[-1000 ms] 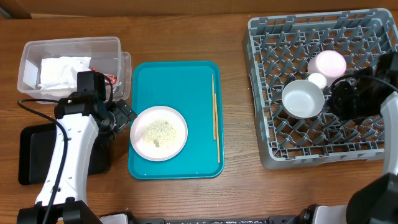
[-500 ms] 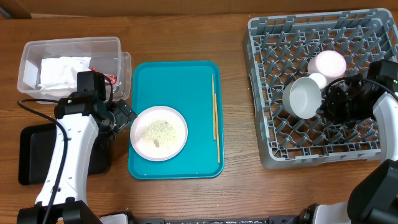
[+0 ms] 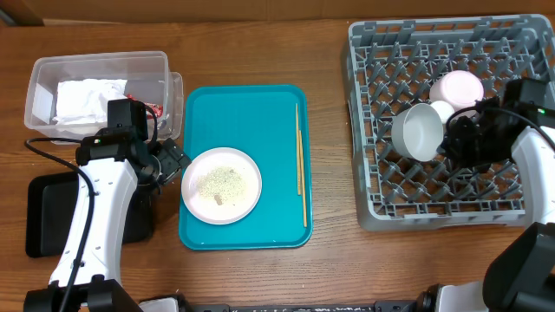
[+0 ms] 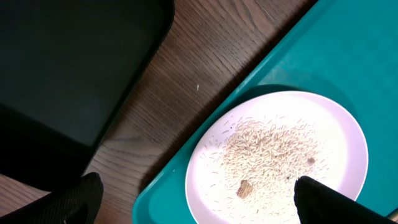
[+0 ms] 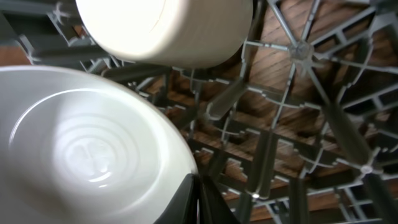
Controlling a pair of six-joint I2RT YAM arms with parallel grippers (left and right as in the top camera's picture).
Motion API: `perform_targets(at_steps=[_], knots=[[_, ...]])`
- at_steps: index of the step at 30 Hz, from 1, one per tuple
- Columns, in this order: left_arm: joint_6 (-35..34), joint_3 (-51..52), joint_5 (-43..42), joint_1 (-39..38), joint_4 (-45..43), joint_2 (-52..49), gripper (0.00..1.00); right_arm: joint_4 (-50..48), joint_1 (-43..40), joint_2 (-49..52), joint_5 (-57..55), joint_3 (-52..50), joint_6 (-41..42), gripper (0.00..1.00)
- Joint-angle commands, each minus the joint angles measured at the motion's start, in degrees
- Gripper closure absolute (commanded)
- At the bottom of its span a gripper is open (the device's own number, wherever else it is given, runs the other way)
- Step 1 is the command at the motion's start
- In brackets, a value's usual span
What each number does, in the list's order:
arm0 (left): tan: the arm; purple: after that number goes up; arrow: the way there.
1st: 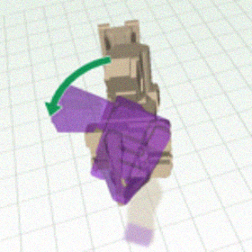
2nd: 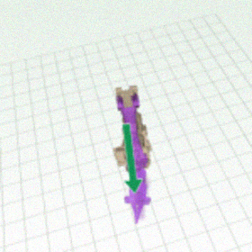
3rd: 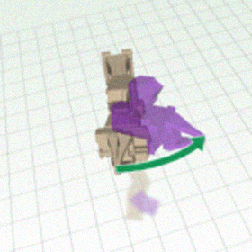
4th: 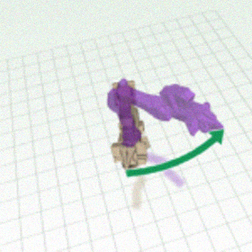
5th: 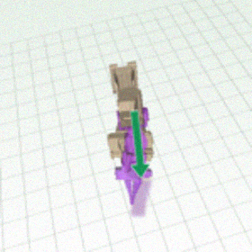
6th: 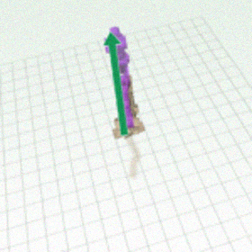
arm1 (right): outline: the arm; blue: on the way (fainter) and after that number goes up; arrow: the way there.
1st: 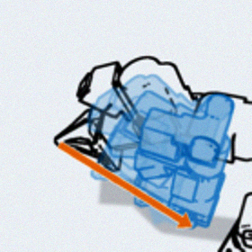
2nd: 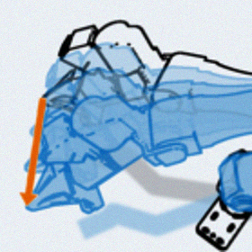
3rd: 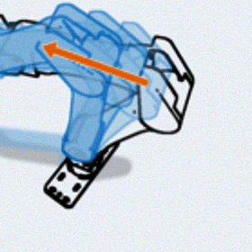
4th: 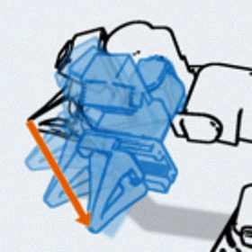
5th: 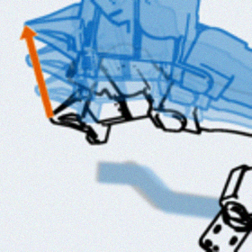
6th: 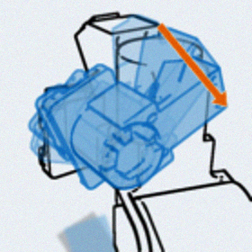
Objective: Sort waste into correct bins and load items into the dishwasher
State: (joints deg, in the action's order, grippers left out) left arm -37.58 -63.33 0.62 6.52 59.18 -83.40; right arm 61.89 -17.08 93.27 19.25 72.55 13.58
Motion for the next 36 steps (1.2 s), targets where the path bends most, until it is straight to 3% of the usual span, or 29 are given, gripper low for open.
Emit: perform_targets(at_steps=[1,9,19,31,36], knots=[[-0.79,-0.02,-0.07,0.22,0.13,0.15,0.0,-0.87,4.96,0.24,-3.3,-0.24,4.68,0.96],[-0.79,-0.02,-0.07,0.22,0.13,0.15,0.0,-3.19,10.14,2.97,-5.77,-0.24,7.91,0.96],[-0.79,-0.02,-0.07,0.22,0.13,0.15,0.0,-3.1,10.27,5.46,-5.7,-0.07,9.22,0.96],[-0.79,-0.02,-0.07,0.22,0.13,0.15,0.0,-0.7,10.67,-6.62,-5.27,5.77,10.32,0.96],[-0.76,-0.02,-0.07,0.22,0.13,0.15,0.0,-4.02,10.71,-11.21,-4.11,8.61,10.69,0.96]])
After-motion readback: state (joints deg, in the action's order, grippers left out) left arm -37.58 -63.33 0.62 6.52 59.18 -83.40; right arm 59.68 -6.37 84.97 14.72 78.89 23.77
